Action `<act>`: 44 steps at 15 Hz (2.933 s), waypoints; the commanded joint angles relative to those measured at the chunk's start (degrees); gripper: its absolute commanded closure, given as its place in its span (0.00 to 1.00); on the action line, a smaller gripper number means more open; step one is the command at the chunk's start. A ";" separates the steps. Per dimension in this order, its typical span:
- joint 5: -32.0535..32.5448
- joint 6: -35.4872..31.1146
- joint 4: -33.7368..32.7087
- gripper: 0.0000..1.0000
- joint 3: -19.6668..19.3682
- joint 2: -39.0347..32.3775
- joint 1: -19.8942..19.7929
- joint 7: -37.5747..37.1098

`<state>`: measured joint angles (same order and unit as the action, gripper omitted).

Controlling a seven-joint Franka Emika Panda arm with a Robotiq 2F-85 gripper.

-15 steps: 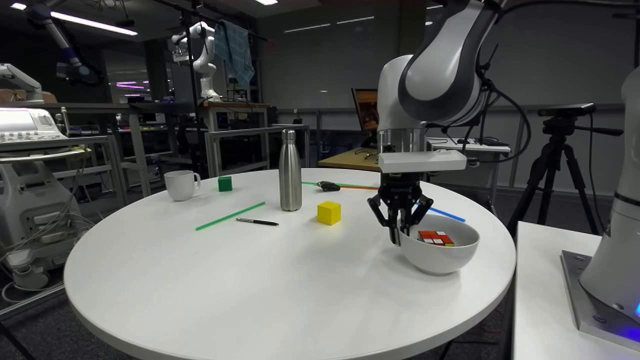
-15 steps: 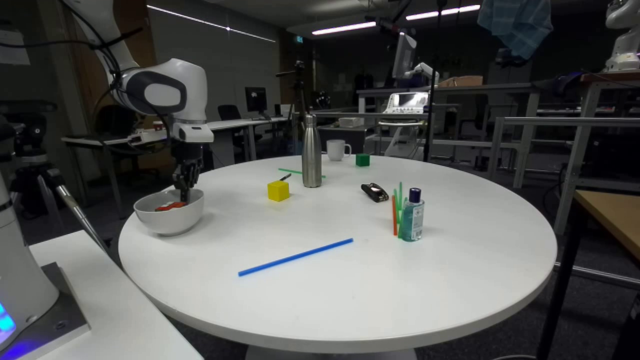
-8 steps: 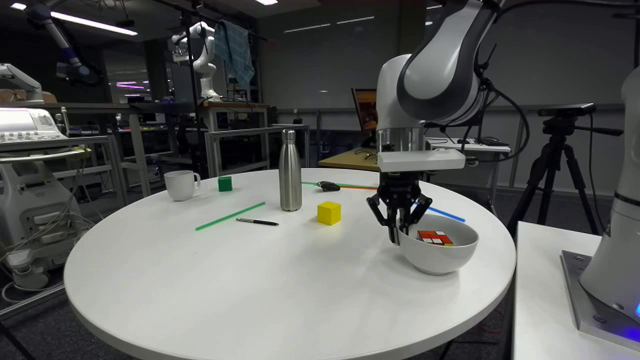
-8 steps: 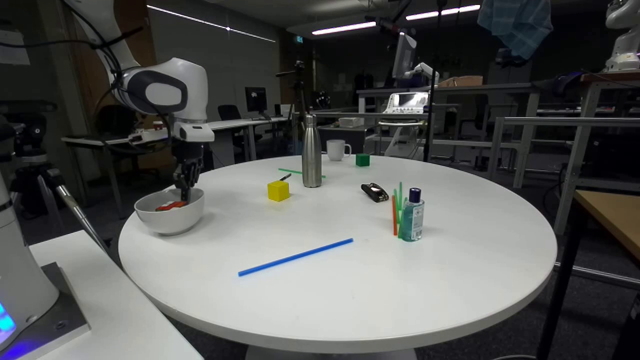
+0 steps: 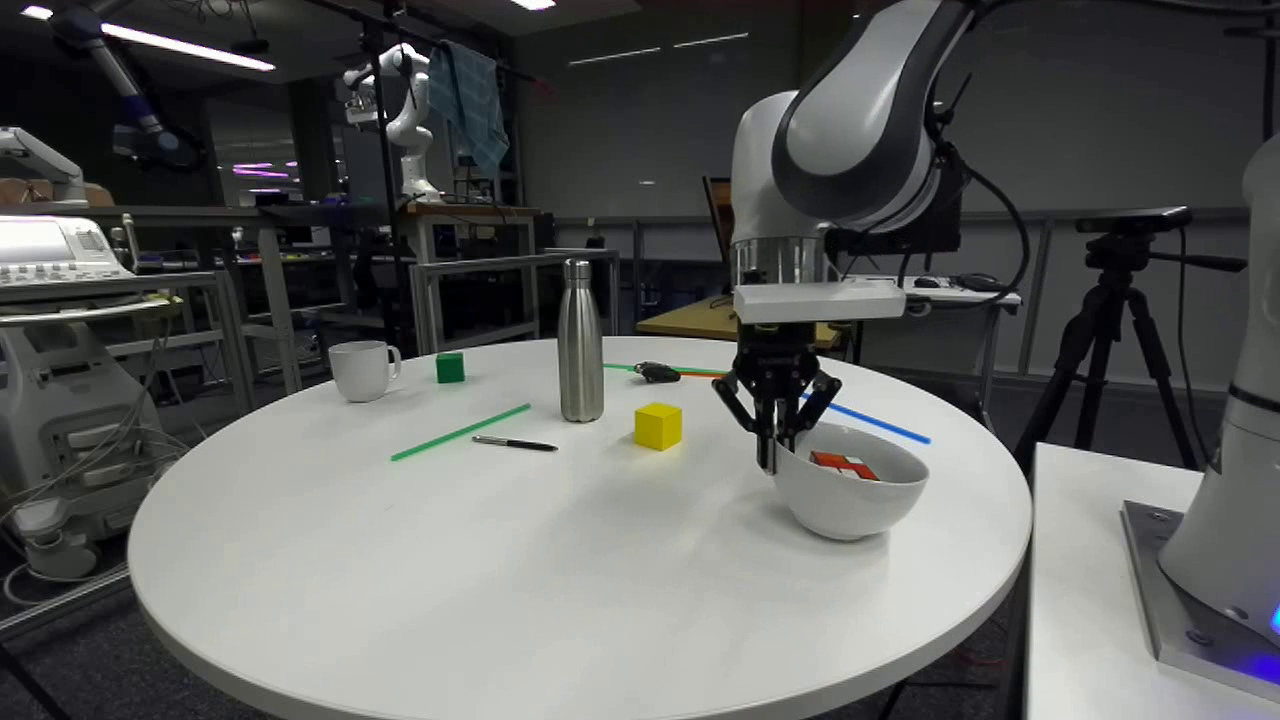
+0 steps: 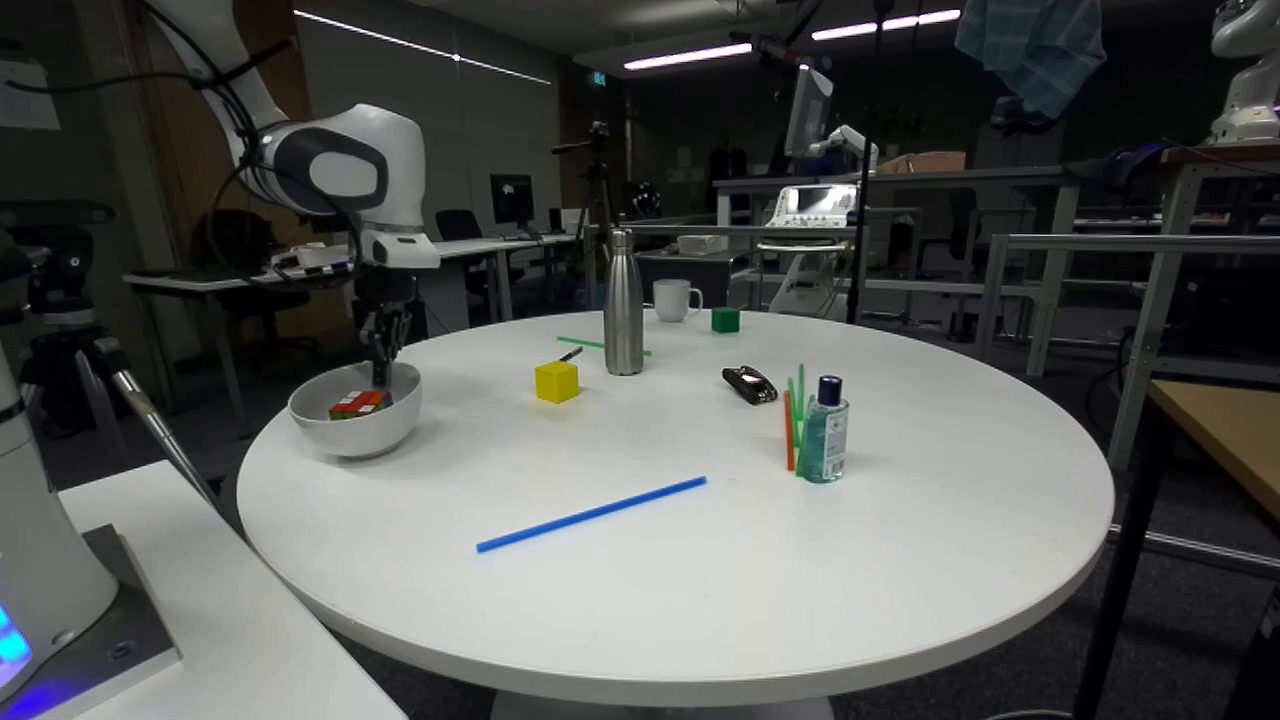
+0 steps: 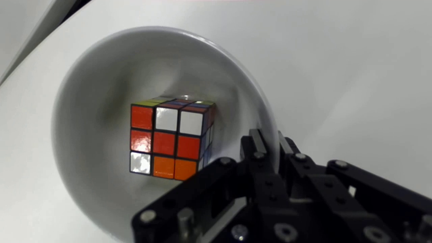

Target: Spill out the rubik's cube from the bowl to the table

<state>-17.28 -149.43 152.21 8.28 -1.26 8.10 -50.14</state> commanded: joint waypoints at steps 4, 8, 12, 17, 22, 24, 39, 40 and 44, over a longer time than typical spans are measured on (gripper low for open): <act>4.23 6.86 -7.32 0.97 -1.09 -0.17 -0.52 1.42; 4.35 7.79 -9.29 0.97 -1.24 -0.75 -0.55 2.38; 6.39 9.07 -12.61 0.97 -1.57 -2.66 -0.59 3.44; 8.80 9.84 -17.93 0.97 -1.90 -6.57 -0.24 5.47; 9.32 10.08 -22.56 0.97 -2.38 -10.26 0.18 7.91; 9.16 10.09 -23.74 0.97 -2.57 -11.13 0.32 8.56; 3.17 6.10 -27.32 0.97 -0.59 -11.17 0.17 13.58; 2.08 5.62 -27.42 0.97 -0.41 -11.15 0.11 14.79; -4.09 3.04 -27.18 0.97 0.51 -11.18 -0.31 20.76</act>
<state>-16.87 -145.52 125.85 7.97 -13.16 8.34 -33.90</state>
